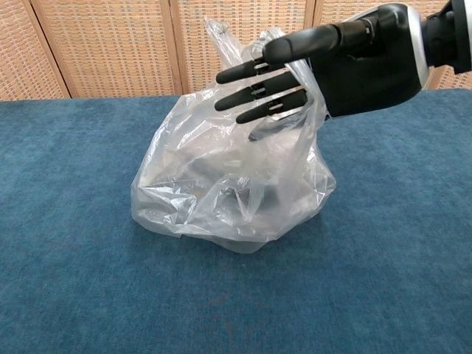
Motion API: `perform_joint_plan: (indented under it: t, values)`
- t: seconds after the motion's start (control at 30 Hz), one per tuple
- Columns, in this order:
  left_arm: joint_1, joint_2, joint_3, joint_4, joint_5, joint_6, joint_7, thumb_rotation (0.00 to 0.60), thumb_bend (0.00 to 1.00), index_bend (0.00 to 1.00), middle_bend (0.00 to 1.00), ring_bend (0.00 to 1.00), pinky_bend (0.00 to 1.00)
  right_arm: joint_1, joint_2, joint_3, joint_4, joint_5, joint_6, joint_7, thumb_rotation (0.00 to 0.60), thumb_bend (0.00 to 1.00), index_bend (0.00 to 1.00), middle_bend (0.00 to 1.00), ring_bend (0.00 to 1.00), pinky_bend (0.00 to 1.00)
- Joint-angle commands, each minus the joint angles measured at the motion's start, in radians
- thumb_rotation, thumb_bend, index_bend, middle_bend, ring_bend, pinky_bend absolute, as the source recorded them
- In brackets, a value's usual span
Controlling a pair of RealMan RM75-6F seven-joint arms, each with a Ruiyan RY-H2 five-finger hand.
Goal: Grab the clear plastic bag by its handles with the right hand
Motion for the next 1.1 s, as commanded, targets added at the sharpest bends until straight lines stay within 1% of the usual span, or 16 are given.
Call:
perform_joint_plan:
  t: [0.03,0.17,0.27,0.4,0.53,0.67,0.73,0.8,0.9,1.0,1.07,1.1]
  values:
    - [-0.001,0.002,-0.001,0.001,-0.003,-0.002,-0.004,0.600,0.06,0.00,0.00,0.00,0.00,0.036,-0.027,-0.030,0.051,-0.030,0.064,0.104,0.600,0.00,0.26,0.27,0.07,0.04]
    - [-0.002,0.003,-0.002,0.002,-0.004,-0.003,-0.008,0.600,0.06,0.00,0.00,0.00,0.00,0.047,-0.043,-0.050,0.086,-0.033,0.105,0.149,0.600,0.00,0.27,0.28,0.08,0.04]
    - [-0.003,0.004,-0.002,0.003,-0.005,-0.005,-0.010,0.600,0.06,0.00,0.00,0.00,0.00,0.053,-0.045,-0.059,0.101,-0.026,0.106,0.118,0.600,0.00,0.29,0.30,0.10,0.02]
    - [-0.003,0.005,-0.002,0.003,-0.006,-0.006,-0.012,0.600,0.05,0.00,0.00,0.00,0.00,0.044,-0.044,-0.054,0.094,0.019,0.098,0.022,0.600,0.00,0.29,0.30,0.10,0.00]
    - [-0.003,0.005,0.000,0.002,-0.006,-0.007,-0.013,0.600,0.06,0.00,0.00,0.00,0.00,0.002,-0.056,-0.018,0.065,0.133,0.099,-0.173,0.600,0.00,0.29,0.30,0.10,0.00]
    - [-0.003,0.005,0.001,0.002,-0.005,-0.007,-0.012,0.600,0.06,0.00,0.00,0.00,0.00,-0.027,-0.064,0.009,0.039,0.207,0.112,-0.279,0.600,0.00,0.30,0.31,0.11,0.00]
    - [-0.003,0.006,0.001,0.001,-0.006,-0.007,-0.014,0.600,0.06,0.00,0.00,0.00,0.00,-0.046,-0.072,0.022,0.027,0.242,0.127,-0.364,0.600,0.00,0.30,0.31,0.12,0.00]
    - [-0.003,0.006,0.002,0.001,-0.005,-0.007,-0.015,0.600,0.06,0.00,0.00,0.00,0.00,-0.061,-0.076,0.035,0.004,0.275,0.134,-0.403,0.600,0.00,0.30,0.31,0.12,0.00]
    - [-0.003,0.006,0.002,0.001,-0.003,-0.007,-0.014,0.600,0.06,0.00,0.00,0.00,0.00,-0.077,-0.082,0.050,-0.019,0.310,0.138,-0.409,0.600,0.00,0.30,0.31,0.12,0.00]
    - [-0.003,0.006,0.003,0.001,-0.003,-0.007,-0.014,0.600,0.06,0.00,0.00,0.00,0.00,-0.093,-0.092,0.068,-0.038,0.340,0.140,-0.361,0.600,0.00,0.30,0.32,0.12,0.00]
    - [-0.002,0.006,0.003,0.001,-0.004,-0.006,-0.017,0.600,0.06,0.00,0.00,0.00,0.00,-0.097,-0.095,0.080,-0.047,0.345,0.124,-0.299,0.600,0.00,0.30,0.32,0.14,0.05]
    - [-0.002,0.006,0.003,0.001,-0.004,-0.006,-0.018,0.600,0.06,0.00,0.00,0.00,0.00,-0.097,-0.094,0.084,-0.048,0.341,0.114,-0.268,0.600,0.00,0.30,0.33,0.15,0.10]
